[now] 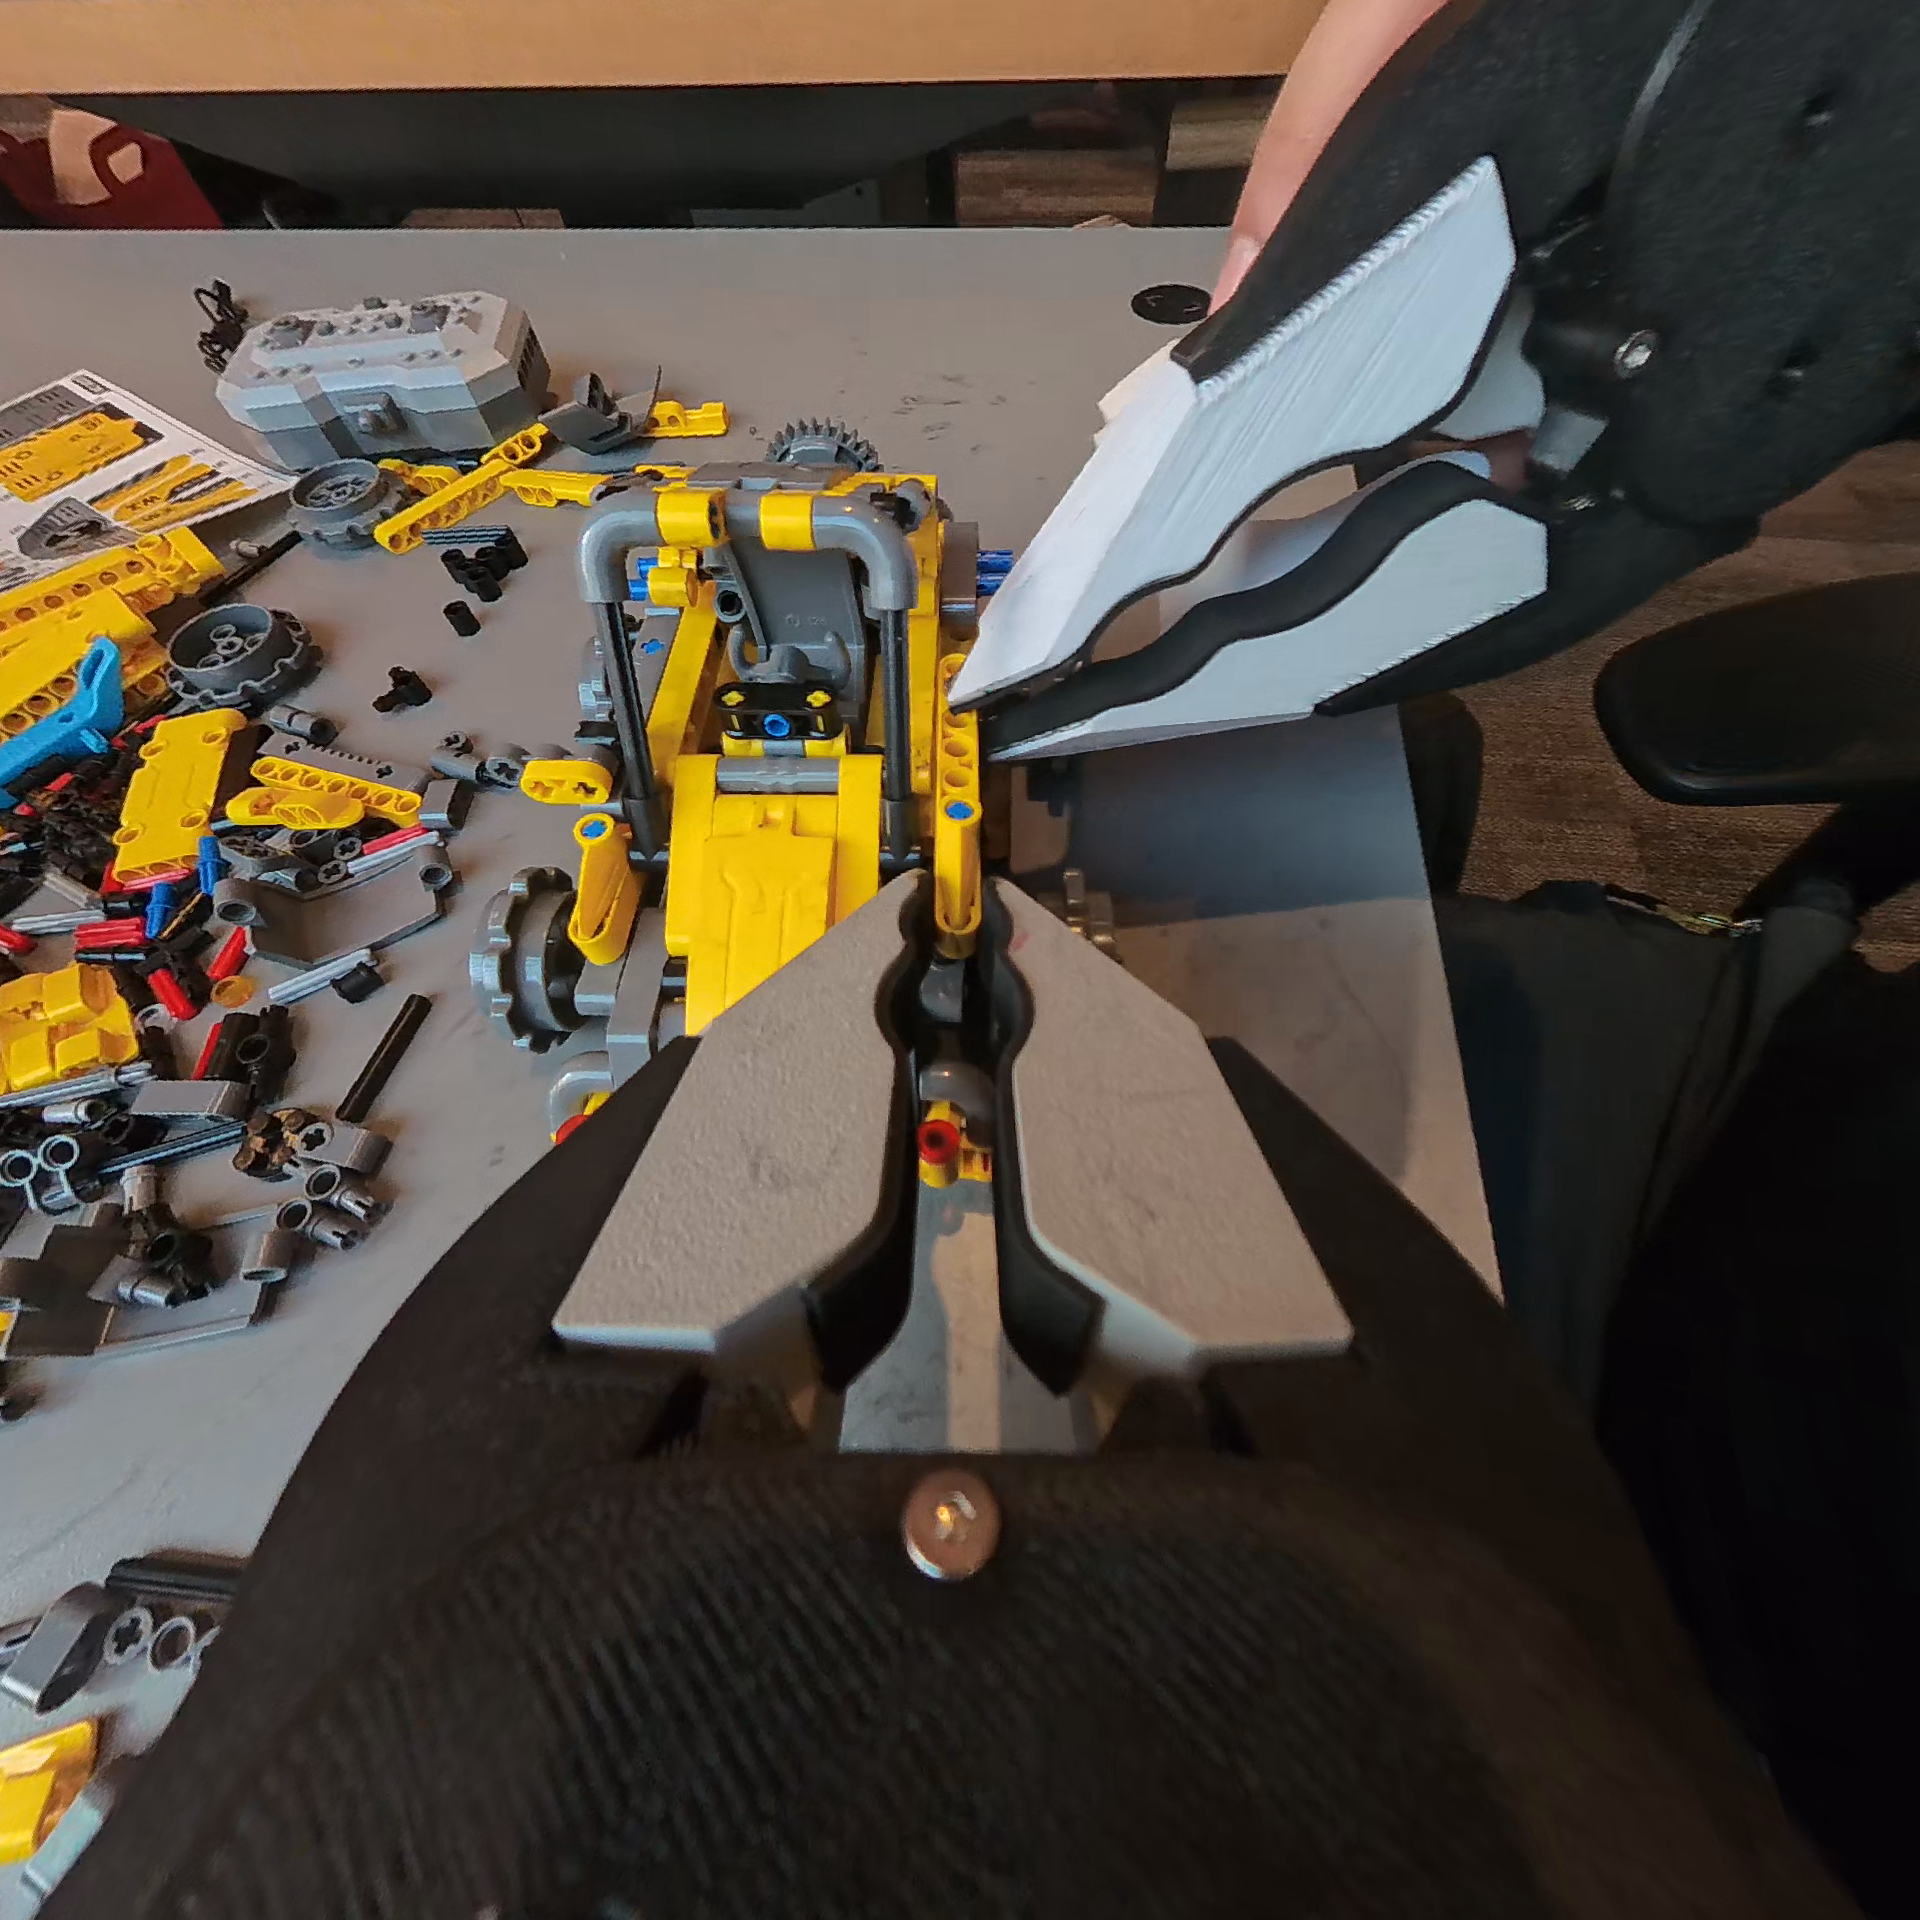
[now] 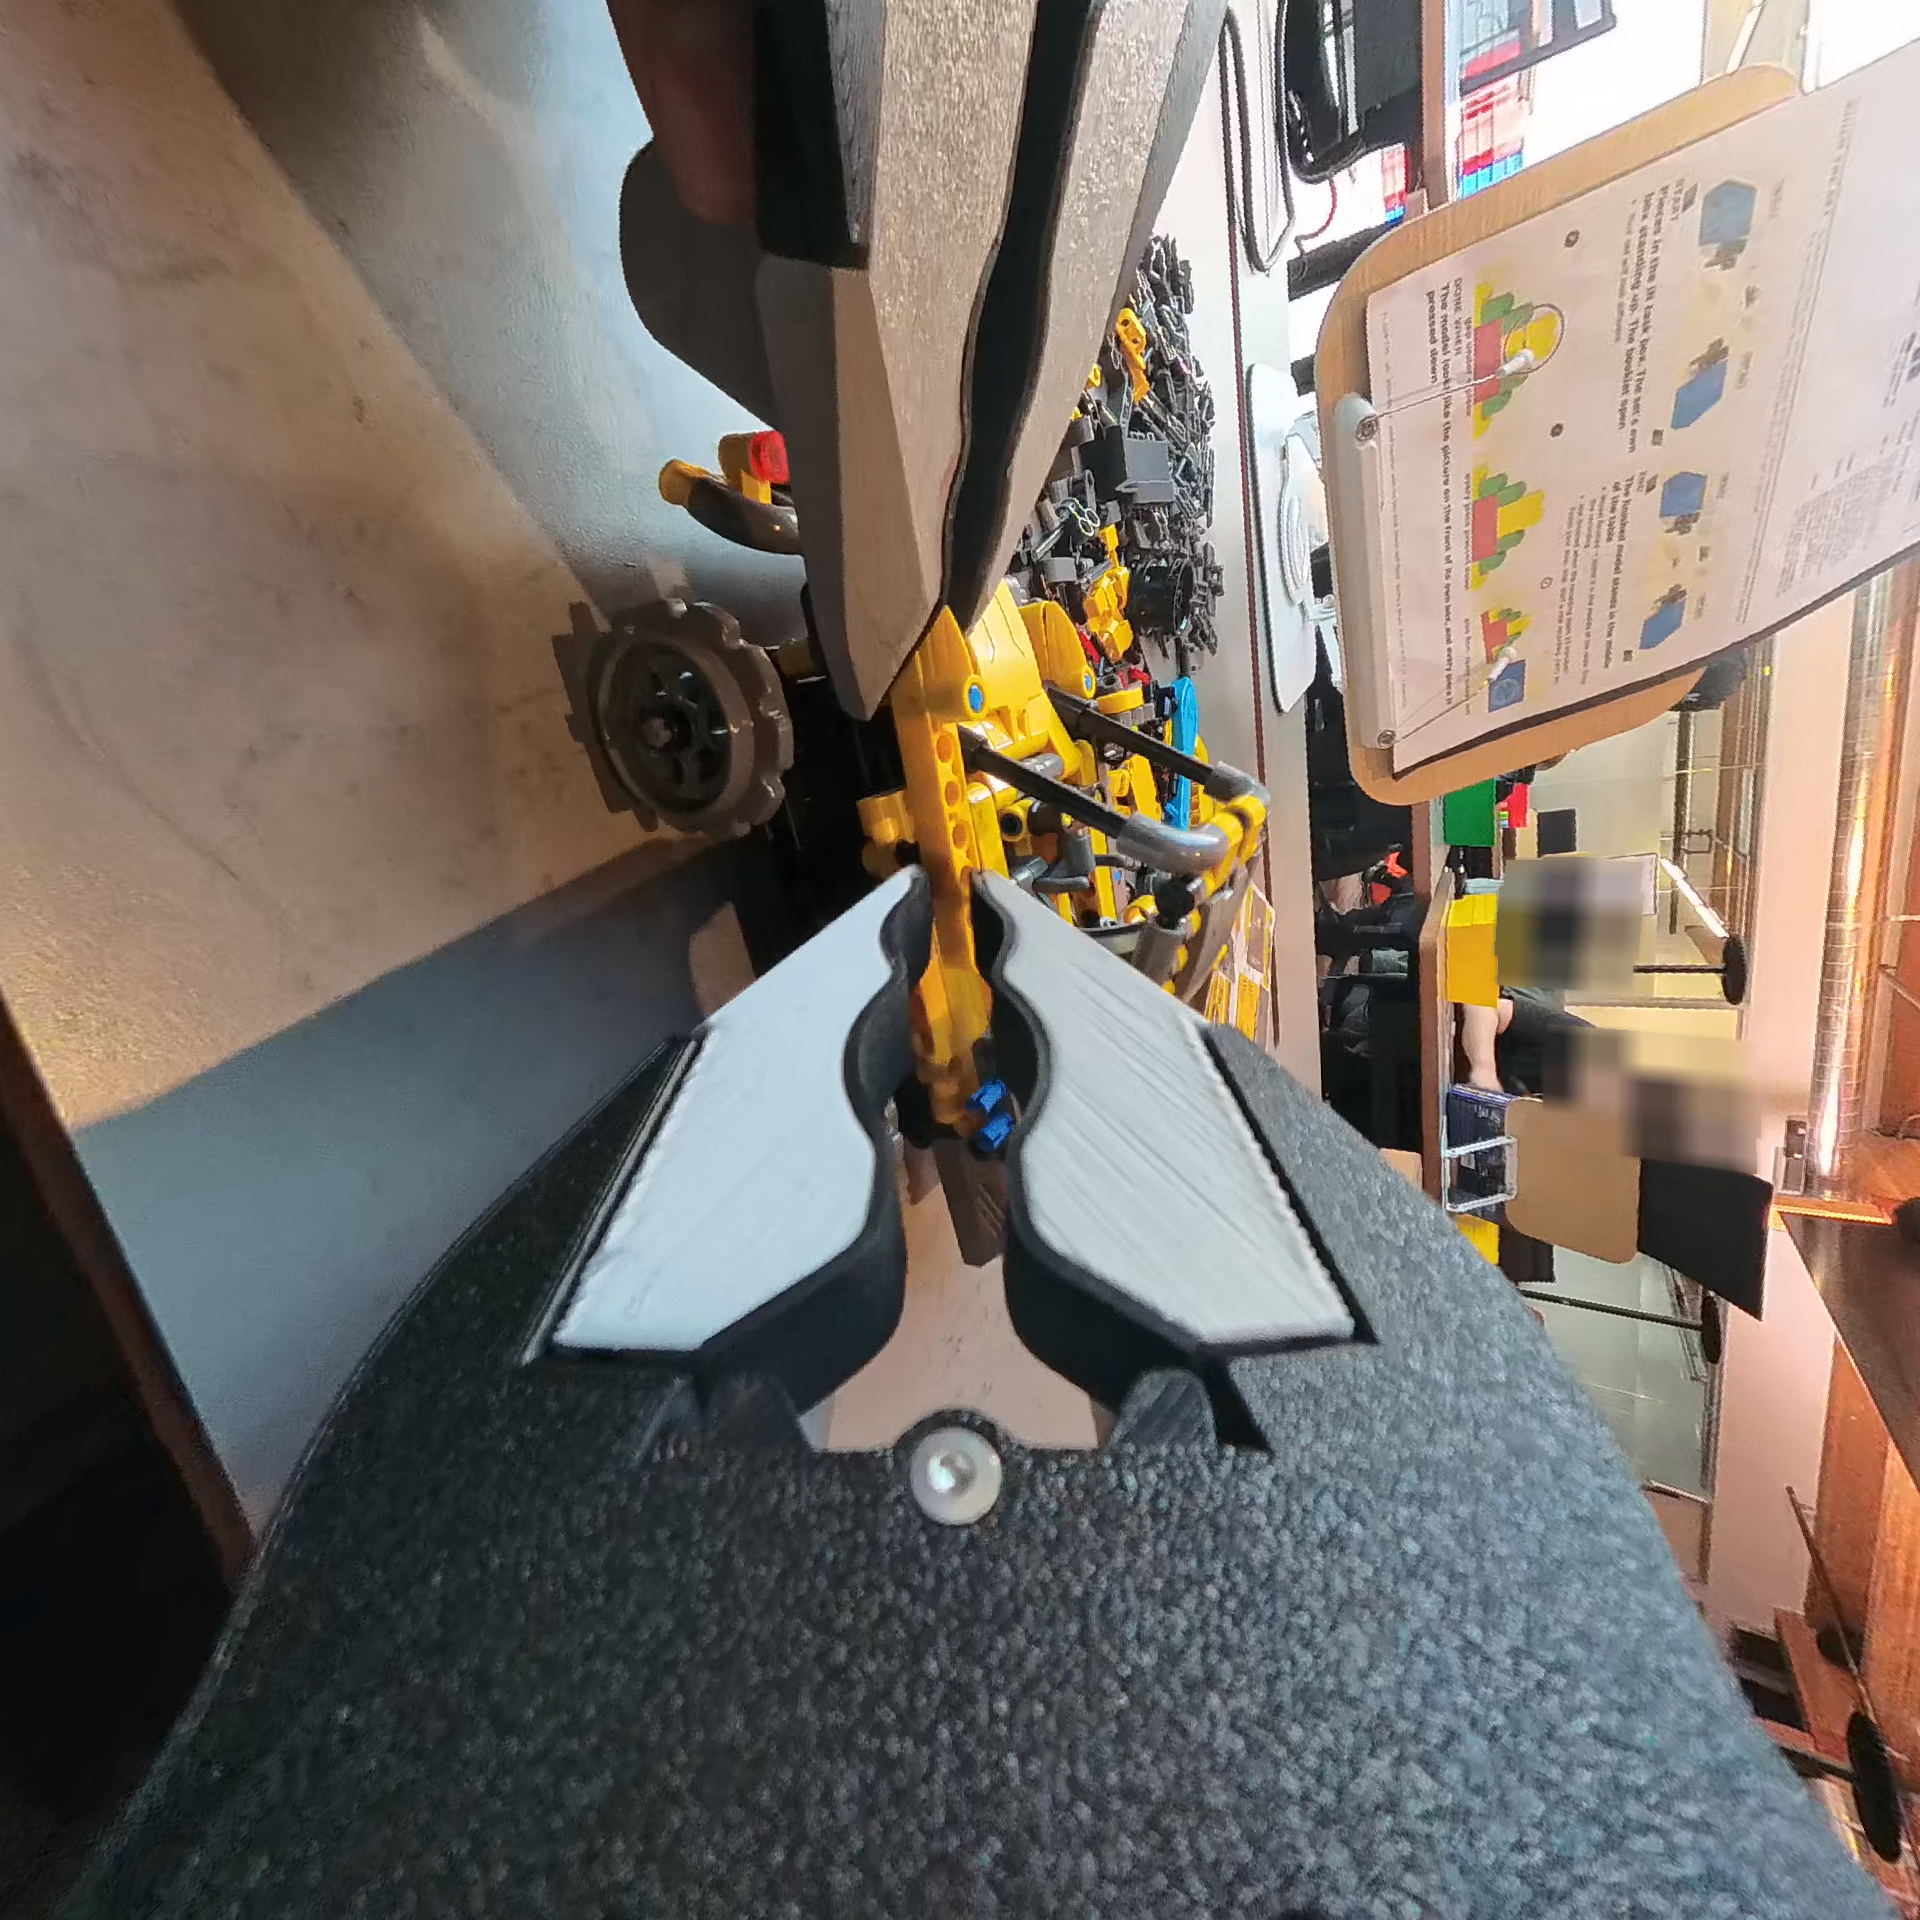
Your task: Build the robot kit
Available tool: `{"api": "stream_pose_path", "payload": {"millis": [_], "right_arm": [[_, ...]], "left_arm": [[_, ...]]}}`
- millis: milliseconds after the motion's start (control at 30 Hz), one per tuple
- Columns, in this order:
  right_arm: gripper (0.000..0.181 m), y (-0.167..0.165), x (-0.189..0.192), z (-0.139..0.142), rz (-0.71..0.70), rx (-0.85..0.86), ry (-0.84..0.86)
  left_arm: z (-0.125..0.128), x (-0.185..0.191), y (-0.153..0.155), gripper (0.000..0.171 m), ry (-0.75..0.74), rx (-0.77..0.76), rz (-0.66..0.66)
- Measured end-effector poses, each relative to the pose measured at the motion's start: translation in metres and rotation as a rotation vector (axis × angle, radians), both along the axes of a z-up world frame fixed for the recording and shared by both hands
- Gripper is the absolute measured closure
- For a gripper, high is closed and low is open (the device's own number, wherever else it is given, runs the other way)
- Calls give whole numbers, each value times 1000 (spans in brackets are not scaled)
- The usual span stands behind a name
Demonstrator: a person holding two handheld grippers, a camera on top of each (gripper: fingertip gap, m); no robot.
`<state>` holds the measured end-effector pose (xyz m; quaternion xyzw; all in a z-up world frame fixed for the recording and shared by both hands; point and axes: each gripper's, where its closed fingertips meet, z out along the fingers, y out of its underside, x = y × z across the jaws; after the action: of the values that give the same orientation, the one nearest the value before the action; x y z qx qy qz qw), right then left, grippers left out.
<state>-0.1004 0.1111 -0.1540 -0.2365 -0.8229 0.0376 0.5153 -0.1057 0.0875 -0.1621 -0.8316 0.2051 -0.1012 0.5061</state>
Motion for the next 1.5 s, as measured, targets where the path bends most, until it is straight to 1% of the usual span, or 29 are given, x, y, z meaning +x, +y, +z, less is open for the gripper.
{"api": "stream_pose_path", "payload": {"millis": [267, 433, 500, 567, 633, 733, 867, 900, 933, 1067, 1133, 1267, 1300, 1367, 1433, 1500], "right_arm": [[177, -6, 0, 4, 24, -14, 17], [177, -1, 5, 6, 5, -46, 32], [175, -2, 6, 5, -1, -80, 28], [168, -3, 6, 5, -12, -155, 16], [165, -4, 6, 10, -8, -209, 34], [165, -1, 5, 11, 15, -189, 35], [164, -2, 0, -4, 46, -137, -57], [165, -2, -1, -4, 56, -131, -57], [170, -2, -2, -3, 65, -118, -60], [170, -1, -3, -1, 90, -71, -59], [170, 0, -3, -1, 95, -72, -64], [171, -1, -2, -2, 98, -91, -85], [171, 0, -2, -2, 94, -90, -92], [170, 0, -2, -2, 88, -83, -102], [171, 0, -2, -2, 87, -63, -105], [171, 0, -2, 1, 82, -62, -96]], "left_arm": [[0, 0, 0, 168, -4, -1, -3], [0, 1, 0, 168, -12, -4, -6], [0, 1, 0, 168, -14, -4, -7], [0, 1, 0, 168, -12, -3, -7], [0, 1, 0, 168, -17, -4, -11], [1, 2, -1, 168, -13, -2, -17], [1, 3, -2, 168, -11, 1, -44], [1, 3, -2, 168, -11, 0, -49], [0, 2, -2, 168, -8, -2, -47], [1, -1, -2, 168, 3, 4, -10], [1, -1, -3, 162, -9, -2, 11], [14, 5, -7, 161, -56, 19, 42], [17, 4, -6, 161, -50, 28, 56], [16, 0, -6, 168, -10, 13, 77], [10, -3, -5, 168, 43, -16, 78], [10, -7, -4, 167, 59, -27, 79]]}}
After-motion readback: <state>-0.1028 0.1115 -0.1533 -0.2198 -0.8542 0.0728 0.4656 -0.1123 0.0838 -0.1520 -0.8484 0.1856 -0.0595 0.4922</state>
